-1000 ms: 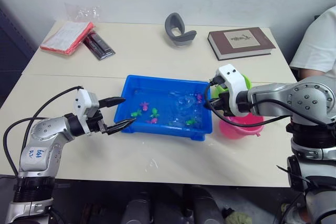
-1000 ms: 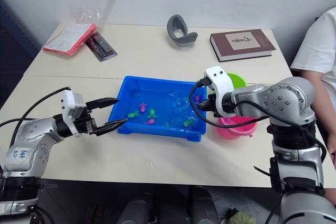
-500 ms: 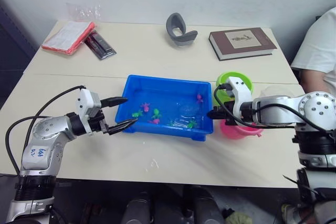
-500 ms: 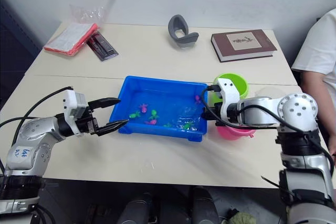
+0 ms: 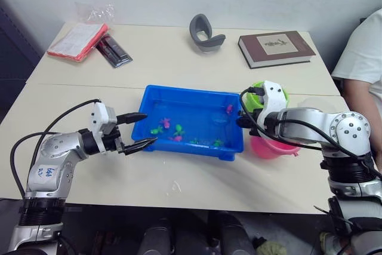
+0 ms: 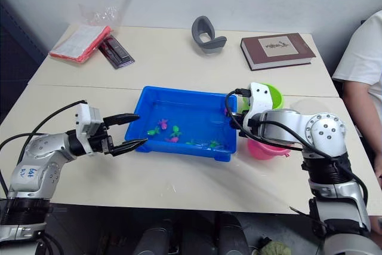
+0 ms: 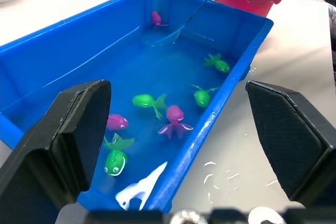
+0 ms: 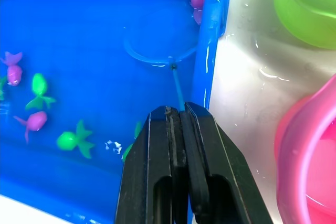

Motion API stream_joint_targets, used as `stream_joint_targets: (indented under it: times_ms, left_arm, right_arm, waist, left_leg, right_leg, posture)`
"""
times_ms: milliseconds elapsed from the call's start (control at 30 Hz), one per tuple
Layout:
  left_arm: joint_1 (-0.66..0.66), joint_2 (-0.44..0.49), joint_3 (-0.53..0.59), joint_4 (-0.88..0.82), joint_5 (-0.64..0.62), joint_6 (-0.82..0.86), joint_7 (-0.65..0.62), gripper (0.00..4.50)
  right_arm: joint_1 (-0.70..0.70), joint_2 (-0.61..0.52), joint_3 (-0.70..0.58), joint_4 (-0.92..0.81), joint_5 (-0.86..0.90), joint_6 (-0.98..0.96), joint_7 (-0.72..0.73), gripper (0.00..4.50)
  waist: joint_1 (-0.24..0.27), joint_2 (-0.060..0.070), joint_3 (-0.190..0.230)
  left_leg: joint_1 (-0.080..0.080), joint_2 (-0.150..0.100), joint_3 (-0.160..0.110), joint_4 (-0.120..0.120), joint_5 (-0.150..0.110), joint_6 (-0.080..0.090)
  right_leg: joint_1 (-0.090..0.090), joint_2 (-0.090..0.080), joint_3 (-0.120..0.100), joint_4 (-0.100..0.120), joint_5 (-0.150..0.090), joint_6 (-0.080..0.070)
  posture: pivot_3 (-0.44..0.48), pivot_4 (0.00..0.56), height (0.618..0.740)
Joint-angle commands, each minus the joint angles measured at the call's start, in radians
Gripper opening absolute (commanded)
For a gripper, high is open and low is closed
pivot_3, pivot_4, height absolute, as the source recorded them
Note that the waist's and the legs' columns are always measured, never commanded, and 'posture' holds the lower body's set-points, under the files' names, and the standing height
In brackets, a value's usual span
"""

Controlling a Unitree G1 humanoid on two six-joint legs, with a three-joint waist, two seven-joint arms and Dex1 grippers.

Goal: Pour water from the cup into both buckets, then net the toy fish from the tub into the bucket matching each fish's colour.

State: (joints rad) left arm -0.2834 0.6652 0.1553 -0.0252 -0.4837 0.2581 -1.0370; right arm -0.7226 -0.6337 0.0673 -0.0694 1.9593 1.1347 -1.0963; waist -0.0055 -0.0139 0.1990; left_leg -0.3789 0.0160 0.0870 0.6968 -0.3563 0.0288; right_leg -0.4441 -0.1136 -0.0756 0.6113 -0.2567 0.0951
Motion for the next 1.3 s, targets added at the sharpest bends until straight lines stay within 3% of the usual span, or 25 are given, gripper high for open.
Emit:
stream_joint_targets:
  times_ms: [33, 200, 500, 700, 1067, 1300]
  left_arm:
    - [-0.009, -0.005, 0.005, -0.019, -0.003, -0.016, 0.004, 4.41]
    - [-0.006, -0.008, 0.008, -0.025, -0.004, -0.014, 0.010, 4.41]
    - [-0.002, -0.002, 0.012, -0.027, -0.007, -0.009, 0.012, 4.41]
    - [-0.010, -0.003, 0.006, -0.027, -0.005, -0.004, 0.012, 4.41]
    - [-0.028, -0.007, 0.000, -0.013, -0.002, -0.007, 0.011, 4.41]
    - [-0.023, -0.005, 0.004, -0.021, -0.004, -0.005, 0.020, 4.41]
  right_arm:
    - [-0.034, -0.003, -0.005, -0.006, 0.013, -0.004, -0.017, 0.00]
    - [-0.051, -0.034, 0.023, -0.018, 0.013, 0.016, 0.005, 0.00]
    - [-0.083, -0.205, 0.112, -0.152, -0.005, 0.102, 0.249, 0.00]
    - [-0.067, -0.261, 0.155, -0.119, 0.013, 0.098, 0.336, 0.00]
    - [-0.142, -0.213, 0.232, -0.004, 0.013, 0.076, 0.283, 0.00]
    - [-0.182, -0.116, 0.225, 0.027, -0.110, 0.066, 0.310, 0.00]
  waist:
    - [0.000, 0.000, 0.000]
    - [0.000, 0.000, 0.000]
    - [0.001, 0.001, 0.000]
    - [0.002, 0.001, 0.000]
    - [0.001, 0.001, 0.000]
    - [0.001, 0.001, 0.000]
  left_leg:
    - [0.000, 0.000, 0.000, 0.000, 0.000, 0.000]
    - [-0.001, 0.000, -0.001, 0.000, 0.000, 0.000]
    - [-0.004, 0.000, -0.002, 0.000, -0.001, 0.001]
    - [-0.006, 0.000, -0.003, 0.001, -0.001, 0.002]
    - [-0.006, 0.000, -0.002, 0.002, -0.001, 0.002]
    - [-0.007, 0.000, -0.002, 0.002, -0.001, 0.002]
  right_leg:
    - [0.000, 0.000, 0.000, 0.000, 0.000, 0.000]
    - [0.000, 0.000, 0.000, -0.001, 0.000, 0.000]
    - [-0.001, 0.000, -0.001, -0.003, 0.000, 0.001]
    - [-0.002, 0.000, -0.002, -0.005, 0.001, 0.002]
    - [-0.002, 0.000, -0.005, -0.005, 0.002, 0.002]
    - [-0.002, 0.000, -0.005, -0.005, 0.002, 0.002]
  posture:
    - [0.000, 0.150, 0.740]
    - [0.000, 0.150, 0.740]
    - [0.000, 0.150, 0.740]
    - [0.000, 0.150, 0.740]
    - [0.000, 0.150, 0.740]
    - [0.000, 0.150, 0.740]
